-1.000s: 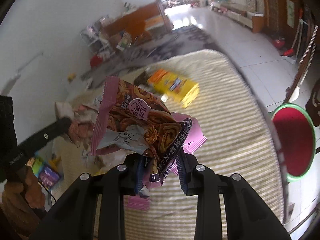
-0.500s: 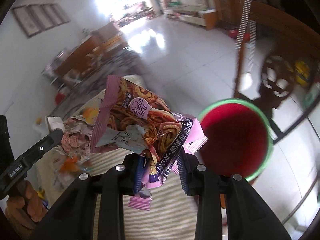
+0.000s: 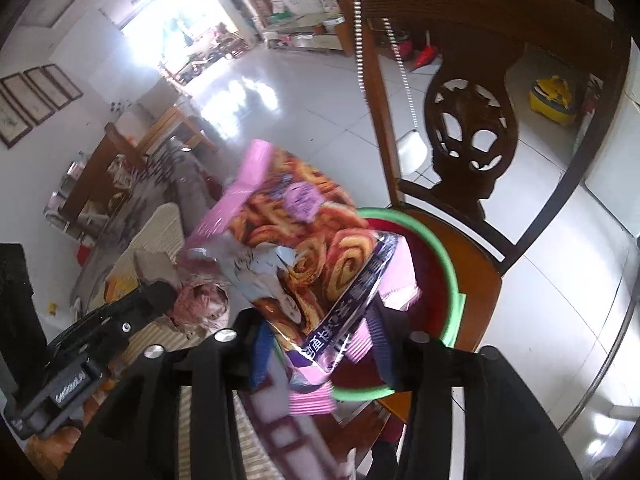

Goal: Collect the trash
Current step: 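Carry both held items over the red bin and open both tools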

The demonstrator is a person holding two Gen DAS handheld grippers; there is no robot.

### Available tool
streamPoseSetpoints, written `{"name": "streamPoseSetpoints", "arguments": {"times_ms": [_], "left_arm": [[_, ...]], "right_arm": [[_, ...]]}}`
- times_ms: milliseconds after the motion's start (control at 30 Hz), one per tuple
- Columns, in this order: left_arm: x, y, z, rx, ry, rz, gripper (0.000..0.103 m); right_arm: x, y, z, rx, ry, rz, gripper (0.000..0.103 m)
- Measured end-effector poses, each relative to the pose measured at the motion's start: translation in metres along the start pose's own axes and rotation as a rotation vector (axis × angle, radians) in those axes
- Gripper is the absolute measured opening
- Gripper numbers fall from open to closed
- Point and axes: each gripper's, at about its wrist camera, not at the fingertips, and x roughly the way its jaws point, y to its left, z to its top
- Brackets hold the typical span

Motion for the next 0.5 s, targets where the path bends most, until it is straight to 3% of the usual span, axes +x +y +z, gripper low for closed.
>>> {"name": "streamPoseSetpoints", "arguments": {"times_ms": [33,67,267,500], "left_arm": [[0.001,-0.001,0.001,-0.001,-0.006,0.007,0.059],[0.001,-0.001,0.002,-0.006,-0.018,0.012,0.066],[-0.003,-0.001,0.002,0.007,-0.016,0.042,0.066],[-0.032,0.003,-0.002,0.035,-0.063,0.086,0.07]], "right_arm": [[0.001,-0.003,0.001,0.003,0.002,-0.006,0.056],[0.002,-0.006,0.002,0.008,0.002,-0.012,0.062],[0.006,-0.016,0.004,0.031,0.003,-0.029,0.068],[-0.005,0.005,0.004,0.005,-0.029,-0.032,0.069]]}}
